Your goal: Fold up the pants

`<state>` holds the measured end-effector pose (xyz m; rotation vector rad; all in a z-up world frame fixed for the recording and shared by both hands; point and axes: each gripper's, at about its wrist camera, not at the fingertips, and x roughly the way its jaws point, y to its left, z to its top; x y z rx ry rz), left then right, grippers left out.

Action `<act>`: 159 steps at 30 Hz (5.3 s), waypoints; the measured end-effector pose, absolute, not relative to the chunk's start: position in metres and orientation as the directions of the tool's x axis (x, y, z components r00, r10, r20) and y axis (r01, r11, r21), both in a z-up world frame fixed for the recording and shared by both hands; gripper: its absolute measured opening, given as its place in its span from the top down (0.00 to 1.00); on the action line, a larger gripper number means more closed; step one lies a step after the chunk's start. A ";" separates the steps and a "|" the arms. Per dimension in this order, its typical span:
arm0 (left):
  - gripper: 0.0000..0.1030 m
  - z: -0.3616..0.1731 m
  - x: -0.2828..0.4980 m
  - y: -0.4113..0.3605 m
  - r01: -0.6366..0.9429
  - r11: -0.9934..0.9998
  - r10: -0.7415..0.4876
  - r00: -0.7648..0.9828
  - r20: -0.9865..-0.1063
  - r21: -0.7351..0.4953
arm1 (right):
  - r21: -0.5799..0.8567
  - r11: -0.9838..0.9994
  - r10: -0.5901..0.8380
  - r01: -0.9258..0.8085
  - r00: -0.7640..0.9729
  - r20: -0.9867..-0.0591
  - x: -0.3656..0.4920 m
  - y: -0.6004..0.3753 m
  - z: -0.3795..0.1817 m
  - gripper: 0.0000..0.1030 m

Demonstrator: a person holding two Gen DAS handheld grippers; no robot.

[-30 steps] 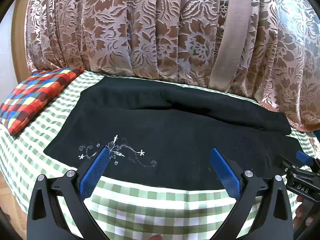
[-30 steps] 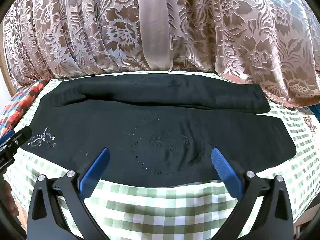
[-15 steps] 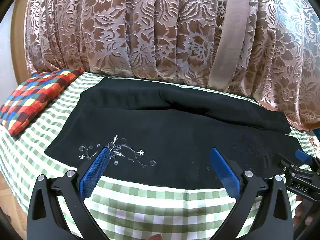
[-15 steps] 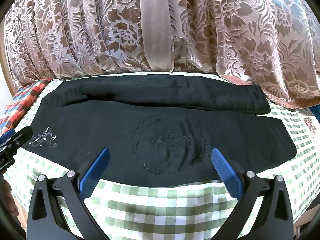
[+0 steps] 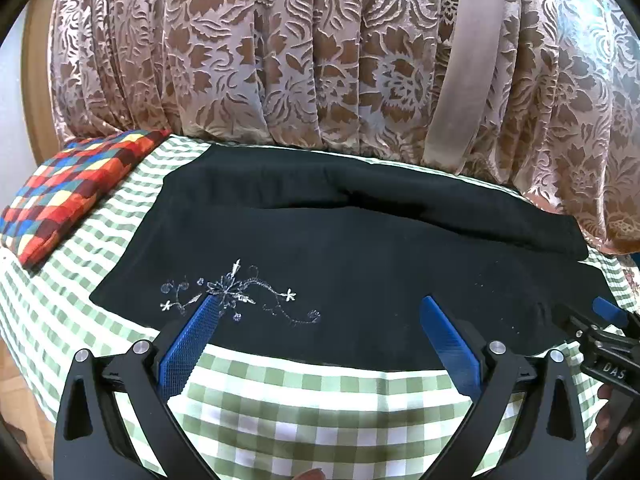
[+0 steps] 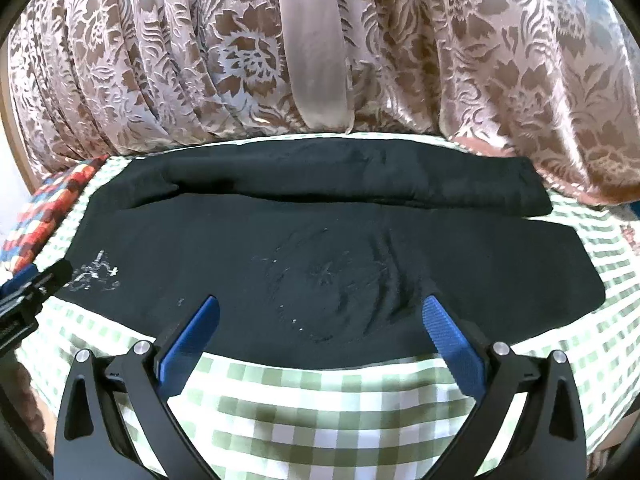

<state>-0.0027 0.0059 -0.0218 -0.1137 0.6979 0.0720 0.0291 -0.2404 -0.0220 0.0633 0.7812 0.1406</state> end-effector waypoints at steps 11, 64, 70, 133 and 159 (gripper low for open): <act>0.03 -0.060 0.011 0.057 -0.148 0.950 -0.107 0.671 -0.734 -0.274 | 0.426 0.903 0.369 -0.052 0.603 -0.707 0.035 -0.309 -0.043 0.02; 0.58 -0.056 -0.044 0.221 -0.545 0.799 0.094 0.529 -0.844 -0.253 | 0.594 0.626 0.177 0.505 0.650 -0.739 -0.048 -0.561 -0.097 0.45; 0.58 -0.027 -0.049 0.206 -0.536 0.815 0.193 0.609 -0.769 -0.221 | 0.574 0.599 0.102 0.559 0.658 -0.746 -0.018 -0.590 -0.106 0.47; 0.93 0.022 0.204 0.243 -0.087 0.907 -0.189 0.791 -0.581 -0.413 | 0.405 0.914 0.354 0.005 0.478 -0.804 0.096 -0.338 -0.094 0.24; 0.94 0.024 -0.033 0.175 0.249 0.880 -0.437 0.762 -0.479 -0.405 | 0.759 0.642 0.667 0.107 0.411 -0.621 0.300 -0.254 -0.069 0.46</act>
